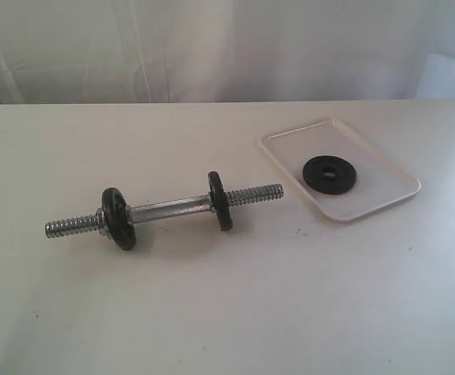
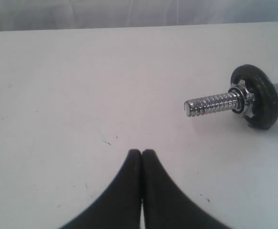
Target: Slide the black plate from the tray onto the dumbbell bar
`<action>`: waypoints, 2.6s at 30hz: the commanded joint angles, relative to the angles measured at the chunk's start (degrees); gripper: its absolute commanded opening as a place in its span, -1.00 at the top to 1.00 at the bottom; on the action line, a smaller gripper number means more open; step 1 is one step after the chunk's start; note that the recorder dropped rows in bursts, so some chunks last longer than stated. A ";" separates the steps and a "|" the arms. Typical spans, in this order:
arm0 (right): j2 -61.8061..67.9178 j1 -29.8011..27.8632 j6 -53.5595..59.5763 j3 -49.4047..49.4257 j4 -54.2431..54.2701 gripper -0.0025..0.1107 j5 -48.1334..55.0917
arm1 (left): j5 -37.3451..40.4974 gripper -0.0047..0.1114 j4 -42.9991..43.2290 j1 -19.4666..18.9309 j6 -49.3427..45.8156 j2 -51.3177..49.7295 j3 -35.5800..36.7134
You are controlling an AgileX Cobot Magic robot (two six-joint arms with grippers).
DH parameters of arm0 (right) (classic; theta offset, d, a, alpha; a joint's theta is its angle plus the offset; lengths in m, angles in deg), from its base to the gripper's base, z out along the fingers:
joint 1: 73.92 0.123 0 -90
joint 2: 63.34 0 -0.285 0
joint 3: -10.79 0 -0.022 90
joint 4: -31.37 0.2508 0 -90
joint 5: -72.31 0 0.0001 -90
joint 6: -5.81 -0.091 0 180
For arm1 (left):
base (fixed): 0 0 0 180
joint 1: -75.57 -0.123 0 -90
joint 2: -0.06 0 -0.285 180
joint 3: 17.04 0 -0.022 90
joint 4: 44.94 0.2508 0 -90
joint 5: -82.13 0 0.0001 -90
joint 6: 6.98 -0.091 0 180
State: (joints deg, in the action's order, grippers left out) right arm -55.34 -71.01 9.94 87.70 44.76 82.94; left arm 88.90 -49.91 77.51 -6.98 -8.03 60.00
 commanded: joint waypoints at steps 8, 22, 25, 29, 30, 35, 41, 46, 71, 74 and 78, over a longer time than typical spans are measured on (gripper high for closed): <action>-0.21 -0.06 -1.78 0.31 1.63 0.95 -11.72 | -8.65 0.92 -0.99 -0.13 11.06 0.30 0.17; -0.21 -0.06 -8.94 -13.94 2.18 0.95 -16.58 | 9.04 0.92 -0.89 -0.13 19.48 -0.42 -29.46; 0.63 -0.06 -8.94 -18.71 2.18 0.95 -12.15 | 14.10 0.92 -0.31 -0.13 19.33 -2.17 -33.74; 4.01 -0.06 -8.94 -24.40 1.83 0.95 -6.12 | 21.00 0.92 0.74 -0.13 15.78 -5.05 -39.36; 5.18 -0.06 -8.94 -26.03 1.15 0.95 -4.00 | 23.05 0.92 0.84 -0.13 13.81 -6.05 -40.80; 11.28 -0.06 -5.69 -34.57 -1.36 0.95 6.61 | 30.38 0.92 1.18 -0.13 8.39 -11.31 -46.27; 18.70 -0.06 -5.47 -45.12 -8.00 0.95 18.86 | 35.63 0.92 1.18 -0.13 5.12 -17.85 -50.29; 24.72 -0.06 -5.47 -52.48 -13.05 0.95 23.82 | 35.99 0.92 0.80 -0.13 4.21 -24.57 -52.04; 49.02 0.05 -1.41 -61.13 -13.39 0.96 32.13 | 31.12 0.92 -2.71 -0.02 -1.98 -56.16 -52.60; 49.62 0.05 -1.41 -61.13 -13.39 0.96 31.29 | 30.37 0.92 -5.81 -0.02 -6.60 -58.26 -52.60; 50.23 0.05 -1.41 -60.60 -13.39 0.96 30.68 | 30.22 0.92 -12.30 -0.02 -12.87 -61.16 -52.60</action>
State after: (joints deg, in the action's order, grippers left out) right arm -5.50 -71.01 7.91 27.00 31.95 115.06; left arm 119.12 -57.27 77.51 -15.38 -67.56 7.70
